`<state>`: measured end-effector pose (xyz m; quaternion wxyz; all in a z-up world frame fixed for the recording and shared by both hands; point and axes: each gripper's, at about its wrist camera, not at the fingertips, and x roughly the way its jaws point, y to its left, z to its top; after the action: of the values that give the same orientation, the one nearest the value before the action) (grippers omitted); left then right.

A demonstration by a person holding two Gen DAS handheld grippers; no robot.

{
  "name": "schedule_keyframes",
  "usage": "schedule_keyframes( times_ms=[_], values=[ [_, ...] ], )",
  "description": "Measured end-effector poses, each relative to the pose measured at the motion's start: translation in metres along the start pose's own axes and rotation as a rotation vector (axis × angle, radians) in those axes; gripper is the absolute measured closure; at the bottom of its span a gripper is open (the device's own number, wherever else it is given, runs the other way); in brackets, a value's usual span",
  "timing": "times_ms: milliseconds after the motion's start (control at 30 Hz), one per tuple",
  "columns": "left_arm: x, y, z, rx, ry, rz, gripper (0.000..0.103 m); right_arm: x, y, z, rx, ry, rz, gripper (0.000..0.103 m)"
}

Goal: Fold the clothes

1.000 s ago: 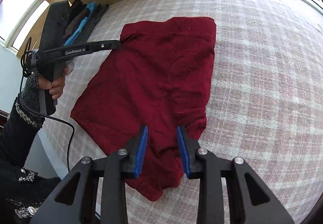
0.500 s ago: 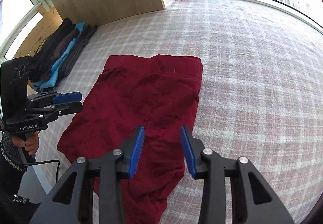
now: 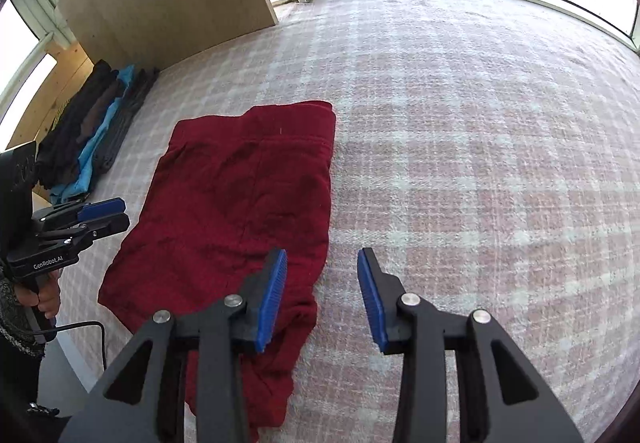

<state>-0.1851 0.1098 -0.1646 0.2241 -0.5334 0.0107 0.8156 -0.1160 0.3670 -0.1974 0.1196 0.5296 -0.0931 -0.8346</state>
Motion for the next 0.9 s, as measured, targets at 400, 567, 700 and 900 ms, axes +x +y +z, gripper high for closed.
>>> schedule_keyframes(
  times_ms=[400, 567, 700, 900],
  values=[
    [0.026, -0.003, 0.000, 0.000, 0.058, 0.019, 0.067, 0.004, -0.011, -0.003, 0.049, 0.041, 0.032, 0.061],
    [0.026, -0.005, -0.002, 0.004, 0.048, 0.022, 0.069, 0.009, -0.004, -0.008, 0.017, 0.068, 0.005, 0.060],
    [0.024, -0.006, -0.003, 0.006, 0.046, 0.016, 0.070, 0.009, 0.000, -0.010, -0.013, 0.073, -0.027, 0.060],
    [0.024, -0.010, -0.003, 0.025, 0.052, 0.022, 0.070, 0.009, 0.007, -0.009, -0.047, 0.081, -0.052, 0.060]
  ],
)
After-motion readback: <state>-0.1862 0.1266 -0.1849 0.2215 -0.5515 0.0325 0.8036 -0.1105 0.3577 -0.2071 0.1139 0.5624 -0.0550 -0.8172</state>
